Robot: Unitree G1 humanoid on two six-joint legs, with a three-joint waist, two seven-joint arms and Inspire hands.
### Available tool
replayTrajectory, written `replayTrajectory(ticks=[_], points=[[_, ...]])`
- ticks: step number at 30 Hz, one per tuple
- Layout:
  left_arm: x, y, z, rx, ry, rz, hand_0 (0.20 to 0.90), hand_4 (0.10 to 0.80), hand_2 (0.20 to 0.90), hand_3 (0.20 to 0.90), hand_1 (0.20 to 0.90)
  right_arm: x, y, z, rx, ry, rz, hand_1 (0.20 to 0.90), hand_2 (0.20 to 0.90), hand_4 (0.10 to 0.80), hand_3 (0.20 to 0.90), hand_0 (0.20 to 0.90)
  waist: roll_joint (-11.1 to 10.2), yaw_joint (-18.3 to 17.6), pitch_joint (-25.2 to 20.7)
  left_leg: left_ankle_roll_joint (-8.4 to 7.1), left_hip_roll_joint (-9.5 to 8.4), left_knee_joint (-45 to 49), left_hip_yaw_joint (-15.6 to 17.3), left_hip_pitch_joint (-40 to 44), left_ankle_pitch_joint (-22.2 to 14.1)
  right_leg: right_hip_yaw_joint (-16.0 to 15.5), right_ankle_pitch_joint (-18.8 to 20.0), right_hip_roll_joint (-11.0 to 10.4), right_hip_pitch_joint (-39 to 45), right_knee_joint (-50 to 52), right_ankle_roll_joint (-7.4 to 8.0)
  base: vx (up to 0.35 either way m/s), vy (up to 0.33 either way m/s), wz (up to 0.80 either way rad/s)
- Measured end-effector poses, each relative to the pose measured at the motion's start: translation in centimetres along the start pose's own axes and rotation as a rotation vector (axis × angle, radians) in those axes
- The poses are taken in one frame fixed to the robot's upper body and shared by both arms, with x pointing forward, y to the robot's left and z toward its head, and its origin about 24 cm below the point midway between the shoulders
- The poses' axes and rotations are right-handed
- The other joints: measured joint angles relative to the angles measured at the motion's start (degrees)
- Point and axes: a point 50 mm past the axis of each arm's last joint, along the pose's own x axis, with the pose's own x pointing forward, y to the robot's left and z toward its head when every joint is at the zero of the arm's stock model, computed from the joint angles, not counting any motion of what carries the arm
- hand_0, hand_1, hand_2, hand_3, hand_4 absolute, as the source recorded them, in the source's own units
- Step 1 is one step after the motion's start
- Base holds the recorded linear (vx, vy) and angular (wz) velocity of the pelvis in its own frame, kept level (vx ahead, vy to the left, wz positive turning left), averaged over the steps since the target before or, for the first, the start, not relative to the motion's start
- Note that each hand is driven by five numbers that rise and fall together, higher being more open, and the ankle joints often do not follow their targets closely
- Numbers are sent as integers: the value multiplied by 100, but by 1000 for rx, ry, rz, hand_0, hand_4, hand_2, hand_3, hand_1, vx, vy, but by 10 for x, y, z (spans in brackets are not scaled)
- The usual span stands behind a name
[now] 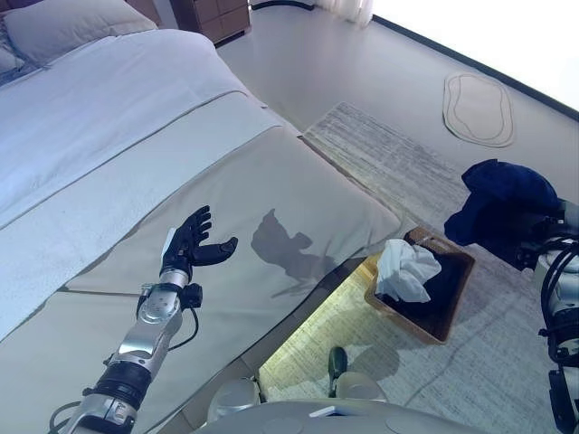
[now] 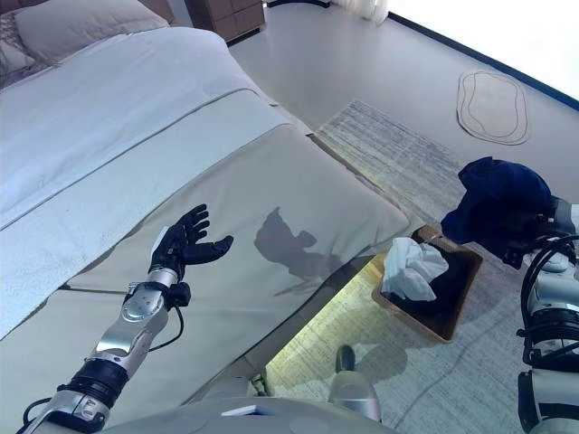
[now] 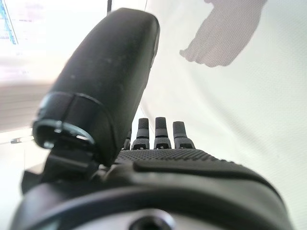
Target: Pick up the clothes from the bed and place them into the basket
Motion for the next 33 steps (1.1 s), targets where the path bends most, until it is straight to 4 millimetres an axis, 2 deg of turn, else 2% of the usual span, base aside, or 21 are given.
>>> replayTrajectory(ticks=[4,8,11,14,19,20,21,22,28,33], points=[[0,0,-1,1,5,-2,900,800,900,900,900,1,-4,-13,-3,56,-20,300,300,100,200,300,96,-49,-219,-48,0,2,4,-164,44,8,7,0,-167,0,-5,-34,-117,-2],[-1,-3,-2,4,11,-16,900,800,900,900,900,2,-10,-28,-23,134,-46,300,300,100,200,300,343,-59,-324,-40,7,2,0,-190,60,-6,6,0,-186,-4,-5,-44,-62,1],[-1,-5,-4,6,18,-36,900,800,900,900,900,2,-11,-31,-30,155,-53,300,300,100,200,300,535,-62,-340,-40,8,2,-9,-197,60,-16,4,-2,-189,-7,-4,5,-10,1],[-2,-10,-5,4,27,-62,900,800,900,900,900,2,-12,-31,-49,158,-56,300,300,100,200,300,825,-101,-335,-49,11,1,-55,-244,65,-65,-3,-8,-209,-31,4,7,-41,7],[-3,-17,-7,9,39,-99,900,800,900,900,900,2,-16,-33,-77,169,-70,300,300,100,200,300,1087,-107,-314,-93,9,2,-119,-348,112,-135,-3,-13,-277,-30,4,-8,-31,7],[-4,-19,-7,9,40,-111,900,800,900,900,900,3,-18,-34,-82,178,-79,479,479,309,409,479,1127,-90,-299,-93,9,2,-122,-353,112,-137,-3,-14,-279,-31,4,0,0,0],[-5,-20,-7,6,38,-119,900,800,900,900,900,3,-21,-34,-87,181,-89,756,756,633,733,756,1161,-89,-286,-93,9,2,-128,-358,112,-142,-3,-17,-280,-31,4,0,0,0],[-6,-21,-7,2,35,-126,900,800,900,900,900,3,-23,-34,-91,182,-103,900,900,800,900,900,1199,-88,-266,-94,6,2,-131,-360,112,-145,-3,-22,-281,-31,4,0,0,0],[-6,-22,-5,-4,30,-131,900,800,900,900,900,5,-34,-29,-138,166,-159,900,900,800,900,900,1292,-111,-136,-94,-10,2,-130,-361,113,-146,-10,-61,-285,-31,14,0,0,0],[-6,-22,-5,-4,30,-137,900,800,900,900,900,6,-39,-26,-134,157,-200,900,900,800,900,900,1278,-106,-92,-95,-17,2,-130,-362,112,-146,-26,-70,-285,-31,37,0,0,0]])
